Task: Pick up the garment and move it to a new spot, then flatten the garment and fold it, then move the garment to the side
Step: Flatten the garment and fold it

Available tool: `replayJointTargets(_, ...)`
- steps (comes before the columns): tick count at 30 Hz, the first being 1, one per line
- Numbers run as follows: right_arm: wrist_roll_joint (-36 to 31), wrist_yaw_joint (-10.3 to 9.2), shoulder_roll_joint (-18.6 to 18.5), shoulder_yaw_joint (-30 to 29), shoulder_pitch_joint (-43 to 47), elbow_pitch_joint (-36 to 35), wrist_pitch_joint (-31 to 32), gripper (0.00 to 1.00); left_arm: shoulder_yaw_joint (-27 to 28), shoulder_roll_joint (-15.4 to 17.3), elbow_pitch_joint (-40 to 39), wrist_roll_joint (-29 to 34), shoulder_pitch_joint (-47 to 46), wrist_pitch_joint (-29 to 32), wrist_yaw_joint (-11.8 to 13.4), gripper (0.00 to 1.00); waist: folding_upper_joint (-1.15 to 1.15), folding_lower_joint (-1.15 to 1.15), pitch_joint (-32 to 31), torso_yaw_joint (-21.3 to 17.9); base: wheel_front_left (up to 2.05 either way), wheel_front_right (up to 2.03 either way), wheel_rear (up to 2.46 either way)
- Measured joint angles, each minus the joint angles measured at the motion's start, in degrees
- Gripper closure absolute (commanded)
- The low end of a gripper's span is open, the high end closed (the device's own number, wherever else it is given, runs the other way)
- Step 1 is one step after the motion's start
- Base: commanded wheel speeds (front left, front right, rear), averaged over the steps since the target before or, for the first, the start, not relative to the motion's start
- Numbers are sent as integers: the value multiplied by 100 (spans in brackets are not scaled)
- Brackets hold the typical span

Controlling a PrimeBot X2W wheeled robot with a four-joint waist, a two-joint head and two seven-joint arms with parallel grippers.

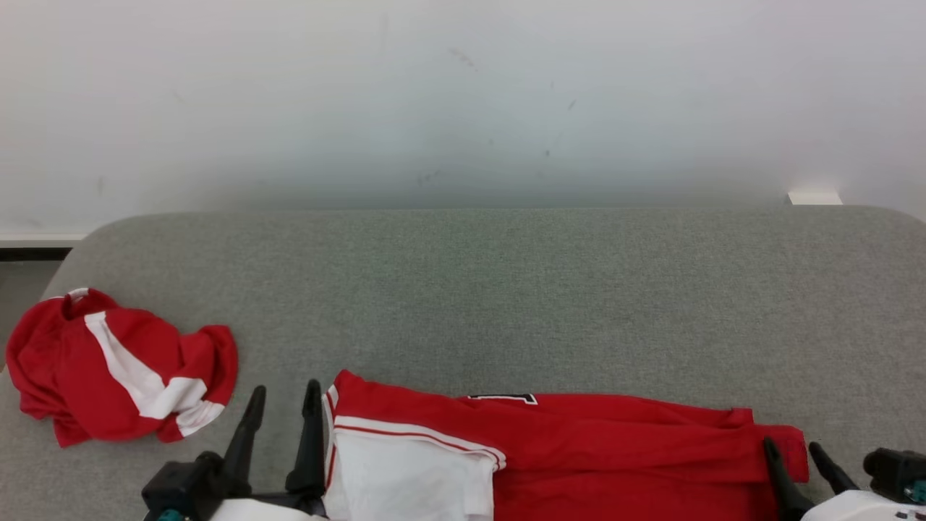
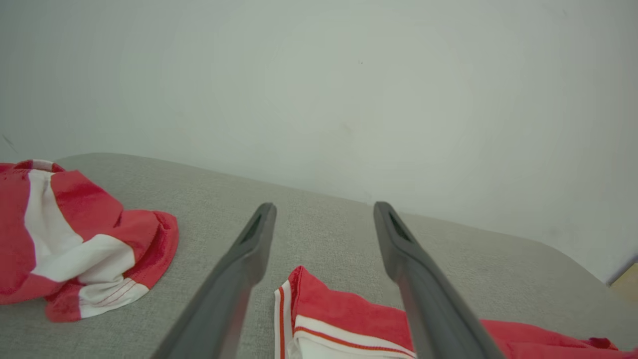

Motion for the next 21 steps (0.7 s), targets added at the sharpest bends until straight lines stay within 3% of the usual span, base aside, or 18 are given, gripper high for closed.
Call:
replayJointTargets(8,651,2,5,240,-551,1127,1318,0,178,-208,314,241,-41,0,-363,0,0,0,-8,177,0,0,0)
replayJointTargets(13,1023,-11,-7,334,-764,1337,2024,0,276,-278,444,293,-42,0,-447,0,0,0,-35,309,0,0,0)
replayJointTargets(14,1065,-24,-43,405,-786,1333,2141,6,289,-291,466,305,-42,0,-478,0,0,0,-40,335,0,0,0)
replayJointTargets(15,1120,-34,-75,447,-795,1324,2229,59,288,-305,483,309,-42,0,-486,0,0,0,-45,361,0,0,0)
replayJointTargets(16,1193,-35,-92,463,-795,1311,2284,94,296,-316,497,311,-42,0,-492,0,0,0,-50,387,0,0,0)
replayJointTargets(17,1257,-35,-99,487,-795,1294,2343,100,309,-322,506,318,-42,0,-504,0,0,0,-54,406,0,0,0)
replayJointTargets(21,1349,-25,-107,611,-806,1171,2384,100,356,-334,531,333,-41,0,-536,0,0,0,-79,448,0,0,0)
